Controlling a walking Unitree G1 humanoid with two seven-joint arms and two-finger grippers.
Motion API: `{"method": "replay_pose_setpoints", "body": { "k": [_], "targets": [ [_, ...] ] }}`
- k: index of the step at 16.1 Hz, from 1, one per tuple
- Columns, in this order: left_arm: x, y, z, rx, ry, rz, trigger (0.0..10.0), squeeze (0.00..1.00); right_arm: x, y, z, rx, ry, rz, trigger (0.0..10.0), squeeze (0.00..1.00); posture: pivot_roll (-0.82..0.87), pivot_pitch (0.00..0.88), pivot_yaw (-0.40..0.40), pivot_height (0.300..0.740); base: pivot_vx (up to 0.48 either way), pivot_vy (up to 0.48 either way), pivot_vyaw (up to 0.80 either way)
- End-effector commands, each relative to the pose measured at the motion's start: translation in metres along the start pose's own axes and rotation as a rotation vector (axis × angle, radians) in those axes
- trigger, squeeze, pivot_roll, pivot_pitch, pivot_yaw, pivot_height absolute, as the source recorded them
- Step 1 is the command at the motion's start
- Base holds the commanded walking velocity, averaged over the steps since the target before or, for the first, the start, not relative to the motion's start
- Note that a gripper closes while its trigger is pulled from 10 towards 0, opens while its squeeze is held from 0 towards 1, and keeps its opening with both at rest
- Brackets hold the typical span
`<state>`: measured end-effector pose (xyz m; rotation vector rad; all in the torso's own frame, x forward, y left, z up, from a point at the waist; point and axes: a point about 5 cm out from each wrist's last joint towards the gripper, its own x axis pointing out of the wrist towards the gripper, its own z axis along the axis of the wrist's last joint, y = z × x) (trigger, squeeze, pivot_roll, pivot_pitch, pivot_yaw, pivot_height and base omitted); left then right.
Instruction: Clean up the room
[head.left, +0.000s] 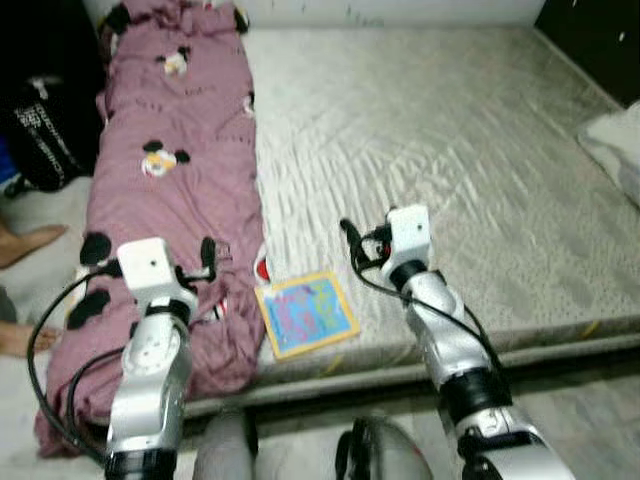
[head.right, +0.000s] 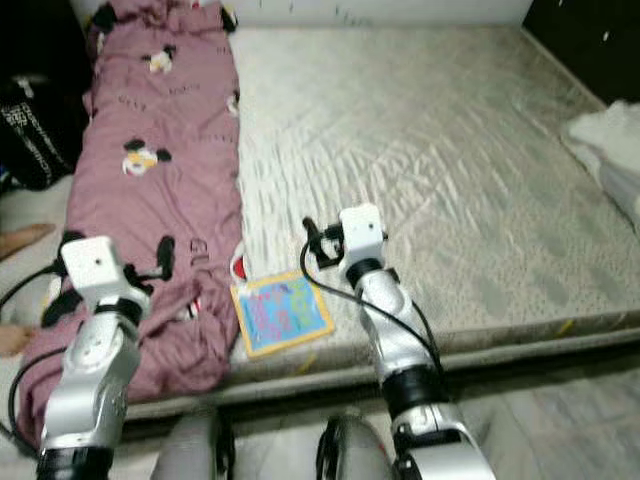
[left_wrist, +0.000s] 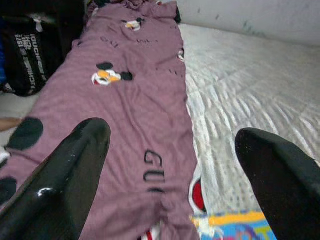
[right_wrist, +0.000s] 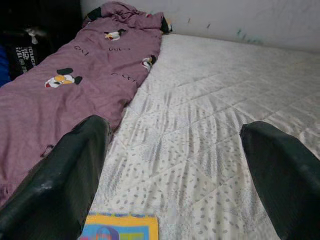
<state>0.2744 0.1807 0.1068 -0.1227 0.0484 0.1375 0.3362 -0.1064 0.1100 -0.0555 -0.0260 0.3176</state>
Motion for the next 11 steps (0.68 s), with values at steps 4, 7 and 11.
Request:
{"method": "replay_pose_setpoints", "body": {
  "k": [4, 7, 11],
  "targets": [
    [0.0002, 0.0018, -0.0043, 0.014, 0.028, 0.004, 10.0, 0.00, -0.0019, -0.0033, -0.0018, 0.012, 0.012, -0.012, 10.0, 0.00, 0.09, 0.134, -0.045, 0.591, 0.000, 0.000, 0.00],
    [0.0018, 0.0045, -0.0041, 0.009, 0.031, 0.024, 10.0, 0.00, -0.0019, -0.0031, -0.0024, 0.016, 0.019, -0.011, 10.0, 0.00, 0.09, 0.135, -0.047, 0.591, 0.000, 0.000, 0.00],
    [0.0085, 0.0065, -0.0018, 0.008, 0.033, 0.058, 10.0, 0.00, -0.0020, -0.0033, -0.0029, 0.007, 0.024, -0.006, 10.0, 0.00, 0.08, 0.138, -0.054, 0.591, 0.000, 0.000, 0.00]
  ]
}}
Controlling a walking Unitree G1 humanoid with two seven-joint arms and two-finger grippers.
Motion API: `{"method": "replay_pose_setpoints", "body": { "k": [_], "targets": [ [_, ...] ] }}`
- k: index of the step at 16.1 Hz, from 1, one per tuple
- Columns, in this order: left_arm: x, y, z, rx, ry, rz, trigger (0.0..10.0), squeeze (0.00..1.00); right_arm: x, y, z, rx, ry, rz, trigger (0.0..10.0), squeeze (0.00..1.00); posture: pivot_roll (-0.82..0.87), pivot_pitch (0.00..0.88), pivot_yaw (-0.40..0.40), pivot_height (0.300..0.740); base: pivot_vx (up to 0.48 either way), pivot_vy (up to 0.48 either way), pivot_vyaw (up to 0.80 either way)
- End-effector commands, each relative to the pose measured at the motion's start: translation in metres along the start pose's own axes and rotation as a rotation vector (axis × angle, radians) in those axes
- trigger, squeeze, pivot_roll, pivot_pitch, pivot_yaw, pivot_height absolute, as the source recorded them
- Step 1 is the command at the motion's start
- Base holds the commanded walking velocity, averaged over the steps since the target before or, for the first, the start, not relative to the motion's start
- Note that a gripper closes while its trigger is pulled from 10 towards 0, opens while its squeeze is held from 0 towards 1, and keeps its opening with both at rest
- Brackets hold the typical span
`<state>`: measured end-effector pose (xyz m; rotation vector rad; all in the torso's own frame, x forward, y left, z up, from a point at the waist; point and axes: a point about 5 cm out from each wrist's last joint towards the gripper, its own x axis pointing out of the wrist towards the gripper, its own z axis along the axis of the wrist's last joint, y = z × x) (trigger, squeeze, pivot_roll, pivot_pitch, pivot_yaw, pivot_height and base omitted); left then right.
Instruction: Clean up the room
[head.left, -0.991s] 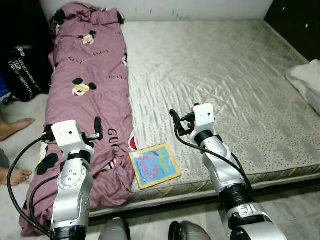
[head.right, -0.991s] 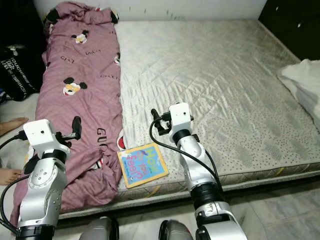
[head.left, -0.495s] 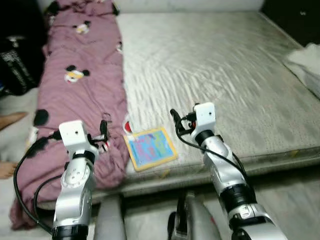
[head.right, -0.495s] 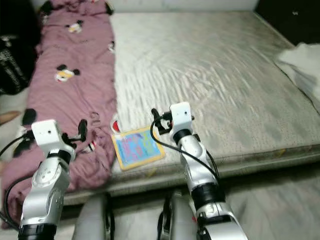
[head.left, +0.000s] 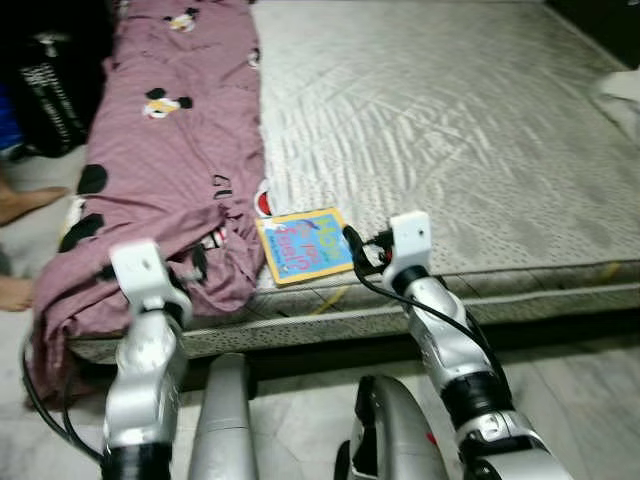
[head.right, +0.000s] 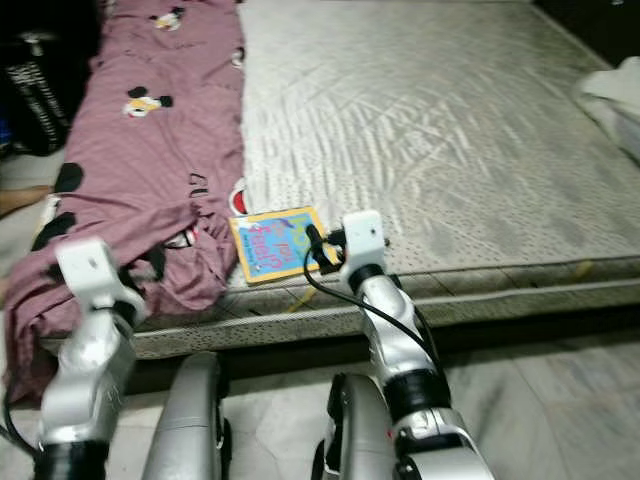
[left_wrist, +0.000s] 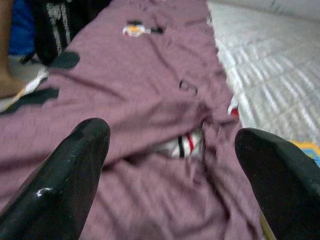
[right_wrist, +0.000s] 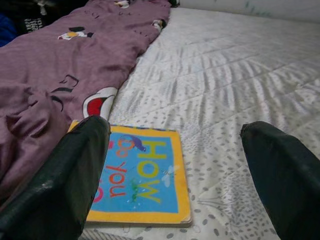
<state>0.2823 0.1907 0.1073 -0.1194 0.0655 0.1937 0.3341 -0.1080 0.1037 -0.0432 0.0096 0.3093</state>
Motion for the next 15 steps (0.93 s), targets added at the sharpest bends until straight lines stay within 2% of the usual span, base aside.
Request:
{"method": "replay_pose_setpoints", "body": {
  "k": [1, 3, 6, 10, 12, 14, 15],
  "targets": [
    [0.000, -0.002, -0.004, 0.005, 0.022, 0.005, 10.0, 0.00, 0.000, -0.003, 0.004, -0.012, -0.010, 0.001, 10.0, 0.00, 0.08, 0.139, -0.054, 0.591, 0.000, 0.000, 0.00],
    [0.004, 0.002, -0.003, -0.001, 0.024, 0.014, 10.0, 0.00, -0.001, -0.004, 0.004, -0.013, -0.012, 0.000, 10.0, 0.00, 0.07, 0.144, -0.058, 0.577, 0.000, 0.000, 0.00],
    [0.020, 0.004, 0.000, -0.004, 0.062, 0.005, 10.0, 0.00, -0.008, -0.007, 0.007, -0.014, -0.023, 0.002, 10.0, 0.00, 0.05, 0.163, -0.065, 0.537, 0.000, 0.000, 0.00],
    [0.029, -0.003, 0.000, 0.021, 0.087, -0.030, 10.0, 0.00, -0.026, -0.021, 0.012, -0.022, -0.025, -0.025, 10.0, 0.00, 0.02, 0.190, -0.065, 0.537, 0.000, 0.000, 0.00],
    [0.032, -0.010, 0.001, 0.005, 0.075, -0.047, 10.0, 0.00, -0.038, -0.032, 0.009, -0.021, 0.011, -0.060, 10.0, 0.00, -0.01, 0.198, -0.063, 0.537, 0.000, 0.000, -0.80],
    [0.036, -0.013, 0.004, -0.006, 0.060, -0.052, 10.0, 0.00, -0.045, -0.035, 0.009, -0.036, 0.013, -0.065, 10.0, 0.00, -0.02, 0.203, -0.063, 0.537, 0.000, 0.000, -0.80],
    [0.041, -0.014, 0.008, -0.011, 0.047, -0.056, 10.0, 0.00, -0.047, -0.035, 0.010, -0.035, 0.015, -0.066, 10.0, 0.00, -0.03, 0.203, -0.065, 0.537, 0.000, 0.000, 0.00]
  ]
}}
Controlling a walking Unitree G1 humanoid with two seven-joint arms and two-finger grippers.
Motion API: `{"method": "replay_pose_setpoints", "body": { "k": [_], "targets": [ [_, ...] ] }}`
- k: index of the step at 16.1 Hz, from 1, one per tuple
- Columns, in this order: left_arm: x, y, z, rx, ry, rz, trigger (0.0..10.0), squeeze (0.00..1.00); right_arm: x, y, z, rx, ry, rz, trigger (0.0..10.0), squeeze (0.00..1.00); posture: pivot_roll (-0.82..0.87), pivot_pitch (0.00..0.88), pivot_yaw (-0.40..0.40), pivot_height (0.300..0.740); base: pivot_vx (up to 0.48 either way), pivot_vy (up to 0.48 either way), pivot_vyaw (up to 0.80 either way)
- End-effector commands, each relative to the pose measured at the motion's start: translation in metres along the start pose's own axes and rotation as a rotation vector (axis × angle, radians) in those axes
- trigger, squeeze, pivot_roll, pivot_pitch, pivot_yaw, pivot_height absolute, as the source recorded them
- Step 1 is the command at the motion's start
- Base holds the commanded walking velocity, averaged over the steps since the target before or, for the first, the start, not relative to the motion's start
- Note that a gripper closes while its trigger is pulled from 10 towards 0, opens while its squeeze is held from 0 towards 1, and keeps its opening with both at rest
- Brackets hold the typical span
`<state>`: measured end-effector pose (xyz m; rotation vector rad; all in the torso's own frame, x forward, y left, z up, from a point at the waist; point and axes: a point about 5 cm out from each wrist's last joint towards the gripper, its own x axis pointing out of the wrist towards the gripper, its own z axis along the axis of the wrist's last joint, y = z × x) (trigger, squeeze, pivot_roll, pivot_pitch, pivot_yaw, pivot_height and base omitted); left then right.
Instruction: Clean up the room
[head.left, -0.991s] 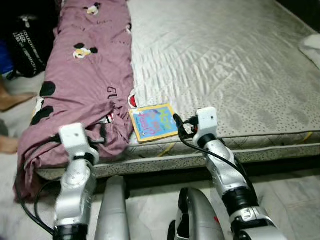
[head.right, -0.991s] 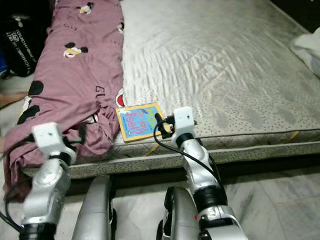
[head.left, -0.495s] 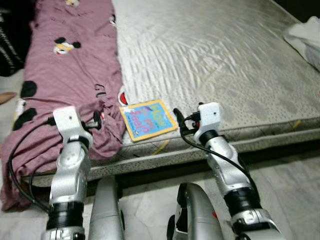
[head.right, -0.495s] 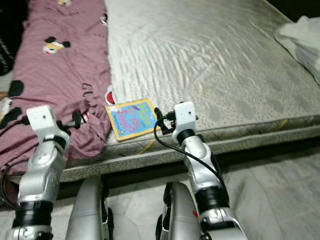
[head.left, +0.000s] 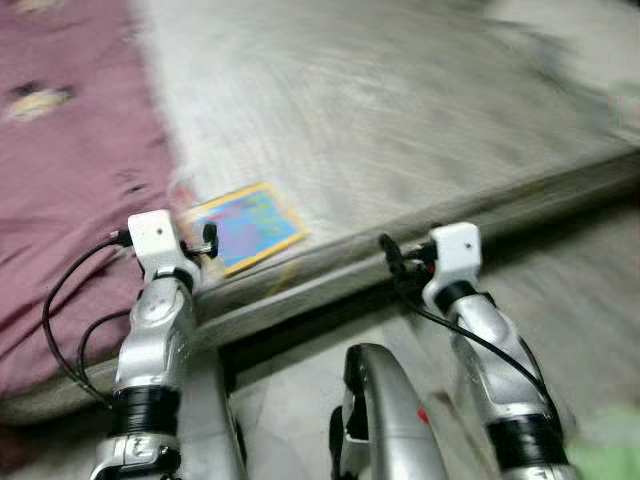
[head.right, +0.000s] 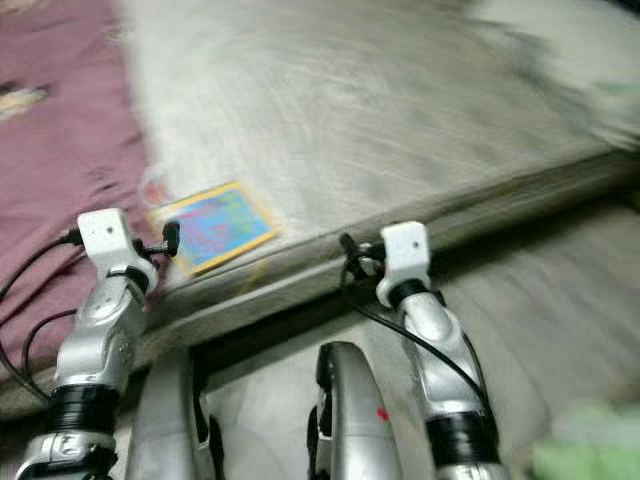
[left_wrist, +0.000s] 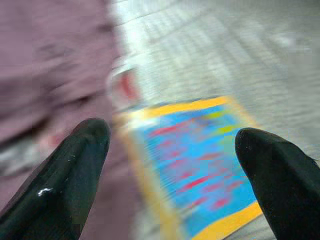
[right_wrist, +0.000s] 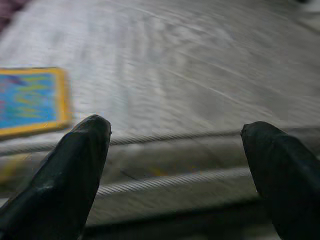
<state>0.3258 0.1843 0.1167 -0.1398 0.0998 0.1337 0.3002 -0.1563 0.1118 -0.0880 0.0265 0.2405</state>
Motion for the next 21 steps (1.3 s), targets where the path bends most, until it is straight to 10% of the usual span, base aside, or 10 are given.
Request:
{"method": "replay_pose_setpoints", "body": {
  "k": [1, 15, 21],
  "targets": [
    [0.004, 0.001, 0.000, 0.005, 0.006, 0.001, 10.0, 0.00, -0.001, 0.001, 0.005, 0.002, -0.010, 0.010, 10.0, 0.00, -0.03, 0.201, -0.069, 0.537, 0.000, 0.000, 0.00],
    [-0.020, 0.066, -0.073, -0.099, 0.294, 0.365, 10.0, 0.00, -0.011, -0.004, 0.002, -0.042, 0.053, 0.017, 10.0, 0.00, -0.03, 0.233, -0.081, 0.537, 0.000, 0.000, 0.00],
    [-0.025, 0.066, -0.050, -0.091, 0.152, 0.408, 10.0, 0.00, -0.008, -0.009, 0.006, -0.057, 0.048, 0.005, 10.0, 0.00, -0.05, 0.222, -0.079, 0.537, 0.000, 0.000, 0.00]
  ]
}}
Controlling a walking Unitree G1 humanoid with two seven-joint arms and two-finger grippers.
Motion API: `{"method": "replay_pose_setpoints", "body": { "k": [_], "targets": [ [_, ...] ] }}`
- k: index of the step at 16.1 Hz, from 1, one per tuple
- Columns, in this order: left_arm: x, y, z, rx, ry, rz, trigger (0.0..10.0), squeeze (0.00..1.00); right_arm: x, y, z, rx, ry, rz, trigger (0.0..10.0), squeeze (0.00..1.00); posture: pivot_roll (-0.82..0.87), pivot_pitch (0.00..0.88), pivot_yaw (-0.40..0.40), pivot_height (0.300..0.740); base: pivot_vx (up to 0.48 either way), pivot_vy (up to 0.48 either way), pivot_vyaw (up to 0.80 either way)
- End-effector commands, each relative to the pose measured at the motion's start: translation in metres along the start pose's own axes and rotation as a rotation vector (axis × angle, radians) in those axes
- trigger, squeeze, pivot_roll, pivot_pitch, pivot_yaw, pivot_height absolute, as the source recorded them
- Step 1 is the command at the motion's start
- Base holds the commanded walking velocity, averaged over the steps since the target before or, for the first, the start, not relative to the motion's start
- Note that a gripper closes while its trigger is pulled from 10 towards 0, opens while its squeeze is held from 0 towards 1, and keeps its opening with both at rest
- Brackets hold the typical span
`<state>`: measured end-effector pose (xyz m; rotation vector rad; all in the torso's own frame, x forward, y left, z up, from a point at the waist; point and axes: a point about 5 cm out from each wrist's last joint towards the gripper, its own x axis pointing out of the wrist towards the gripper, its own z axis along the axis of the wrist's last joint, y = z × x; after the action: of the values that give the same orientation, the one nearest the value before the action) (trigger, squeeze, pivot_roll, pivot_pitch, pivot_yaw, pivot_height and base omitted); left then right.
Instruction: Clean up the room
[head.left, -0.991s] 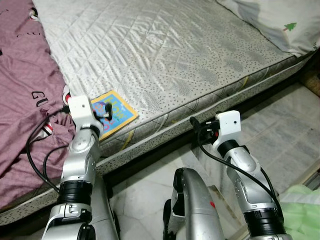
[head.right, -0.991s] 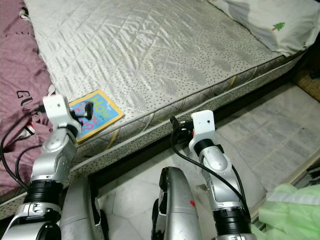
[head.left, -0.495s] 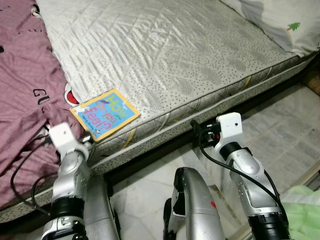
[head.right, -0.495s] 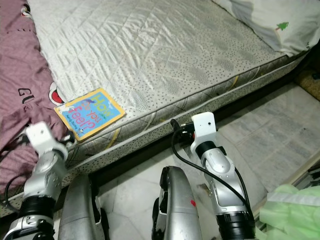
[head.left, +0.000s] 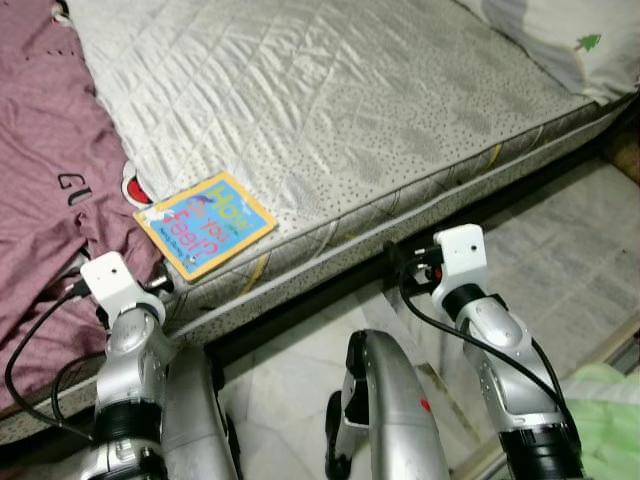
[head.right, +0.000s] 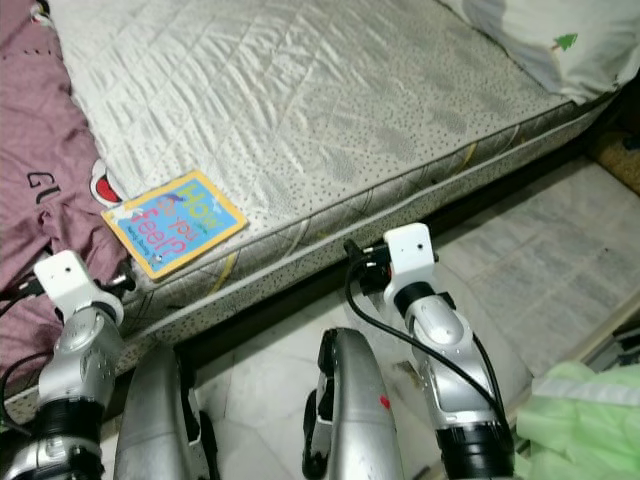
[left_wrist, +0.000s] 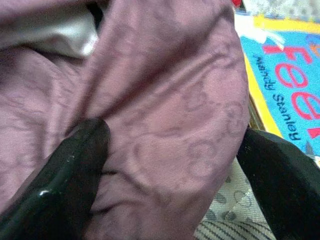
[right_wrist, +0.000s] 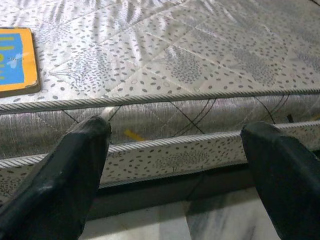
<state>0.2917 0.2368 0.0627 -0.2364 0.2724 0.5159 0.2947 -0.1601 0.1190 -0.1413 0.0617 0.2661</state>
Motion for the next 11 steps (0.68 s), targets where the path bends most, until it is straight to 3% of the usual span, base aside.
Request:
{"method": "replay_pose_setpoints", "body": {
  "k": [1, 6, 7, 9, 10, 11],
  "targets": [
    [-0.009, 0.004, 0.002, 0.027, -0.047, 0.028, 10.0, 0.00, -0.001, -0.006, -0.001, -0.007, 0.007, -0.024, 10.0, 0.00, -0.04, 0.220, -0.078, 0.537, 0.000, 0.000, 0.00],
    [-0.052, 0.003, 0.019, 0.113, -0.229, 0.063, 10.0, 0.00, 0.008, -0.005, 0.005, 0.003, -0.022, -0.023, 10.0, 0.00, -0.02, 0.195, -0.079, 0.537, 0.000, 0.000, 0.00],
    [-0.054, -0.001, 0.024, 0.129, -0.259, 0.035, 10.0, 0.00, 0.009, -0.005, 0.006, 0.004, -0.026, -0.025, 10.0, 0.00, -0.02, 0.194, -0.079, 0.537, 0.000, 0.000, 0.00],
    [-0.044, -0.023, 0.037, 0.146, -0.301, -0.093, 10.0, 0.00, 0.015, -0.003, 0.008, 0.006, -0.038, -0.028, 10.0, 0.00, -0.02, 0.184, -0.078, 0.537, 0.000, 0.000, 0.00],
    [-0.036, -0.045, 0.036, 0.163, -0.280, -0.253, 10.0, 0.00, 0.018, -0.001, 0.010, 0.008, -0.047, -0.028, 10.0, 0.00, -0.02, 0.180, -0.077, 0.537, 0.000, 0.000, 0.00],
    [-0.033, -0.051, 0.035, 0.152, -0.265, -0.294, 10.0, 0.00, 0.019, 0.000, 0.011, 0.010, -0.049, -0.027, 10.0, 0.00, -0.03, 0.176, -0.076, 0.537, 0.000, 0.000, 0.00]
  ]
}}
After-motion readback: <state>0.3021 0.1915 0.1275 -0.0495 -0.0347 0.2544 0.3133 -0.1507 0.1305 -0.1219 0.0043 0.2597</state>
